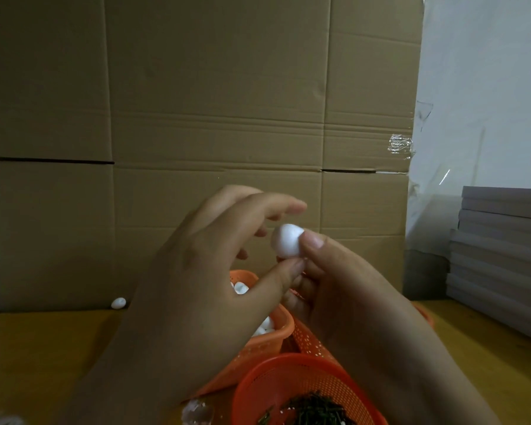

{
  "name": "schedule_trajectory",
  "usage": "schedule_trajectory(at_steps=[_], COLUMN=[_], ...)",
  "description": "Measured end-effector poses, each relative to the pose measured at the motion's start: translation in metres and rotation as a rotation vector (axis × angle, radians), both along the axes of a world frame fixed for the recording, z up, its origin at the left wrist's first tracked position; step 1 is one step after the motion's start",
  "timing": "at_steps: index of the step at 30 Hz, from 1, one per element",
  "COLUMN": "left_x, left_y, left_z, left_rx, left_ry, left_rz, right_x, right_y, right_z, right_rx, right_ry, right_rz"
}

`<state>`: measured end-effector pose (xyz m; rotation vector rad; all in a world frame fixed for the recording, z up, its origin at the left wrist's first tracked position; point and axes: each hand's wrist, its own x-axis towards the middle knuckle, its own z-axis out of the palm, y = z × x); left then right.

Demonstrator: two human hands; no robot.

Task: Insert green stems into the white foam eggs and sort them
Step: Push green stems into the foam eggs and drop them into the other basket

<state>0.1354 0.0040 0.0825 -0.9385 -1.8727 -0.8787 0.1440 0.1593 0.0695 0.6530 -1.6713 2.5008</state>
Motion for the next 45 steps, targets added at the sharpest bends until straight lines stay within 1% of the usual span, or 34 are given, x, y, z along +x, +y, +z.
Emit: schedule_trajectory(at_steps=[2, 4, 5, 6, 8, 11, 13, 19, 22, 24, 26, 30, 32, 35, 39, 43, 45], left_x=[0.001, -0.001, -0.001, -0.002, -0.003, -0.003, -0.002, 0.002, 0.0, -0.001, -0.001, -0.002, -0.002, -0.003, -0.004, -0.004, -0.005], left_y=[0.0, 0.001, 0.002, 0.002, 0.0, -0.003, -0.003, 0.001, 0.002, 0.002, 0.001, 0.0, 0.0, 0.001, 0.0, -0.001, 0.0], left_z=[0.0, -0.001, -0.001, -0.002, -0.003, -0.003, -0.003, -0.001, -0.002, -0.001, 0.001, 0.001, 0.0, -0.001, -0.002, -0.002, -0.002], left_rx=[-0.049, -0.044, -0.012, 0.024, 0.077, 0.092, 0.054, -0.071, -0.061, -0.034, -0.024, 0.001, 0.005, 0.002, 0.006, -0.019, -0.051], left_ry=[0.021, 0.002, -0.019, -0.035, -0.058, -0.112, -0.109, -0.082, -0.073, -0.079, -0.068, -0.068, -0.072, -0.086, -0.11, -0.106, -0.107], left_rz=[0.042, 0.038, 0.024, 0.017, 0.018, -0.008, -0.002, 0.061, 0.067, 0.037, 0.0, -0.003, 0.007, 0.052, 0.098, 0.144, 0.142], right_x=[0.002, 0.002, 0.002, 0.001, 0.001, 0.004, 0.006, 0.005, 0.003, 0.001, -0.001, -0.001, 0.001, 0.006, 0.009, 0.01, 0.009], right_y=[-0.001, -0.001, -0.001, -0.001, 0.0, 0.001, 0.001, -0.001, -0.002, -0.002, -0.002, -0.002, -0.001, -0.001, -0.001, -0.005, -0.005], right_z=[-0.001, 0.0, 0.0, 0.001, 0.003, 0.003, 0.003, 0.002, 0.0, 0.0, 0.0, 0.002, 0.002, 0.002, 0.001, 0.002, 0.002], right_rx=[0.118, 0.142, 0.12, 0.081, 0.005, 0.015, 0.018, 0.089, 0.087, 0.069, 0.056, 0.008, 0.037, 0.09, 0.072, 0.19, 0.223], right_ry=[0.055, 0.089, 0.089, 0.072, 0.026, 0.042, 0.051, 0.061, 0.047, 0.033, 0.009, 0.011, 0.052, 0.109, 0.178, 0.287, 0.314], right_rz=[-0.177, -0.3, -0.315, -0.296, -0.187, -0.051, -0.046, -0.152, -0.149, -0.137, -0.089, 0.011, -0.03, -0.153, -0.312, -0.466, -0.509])
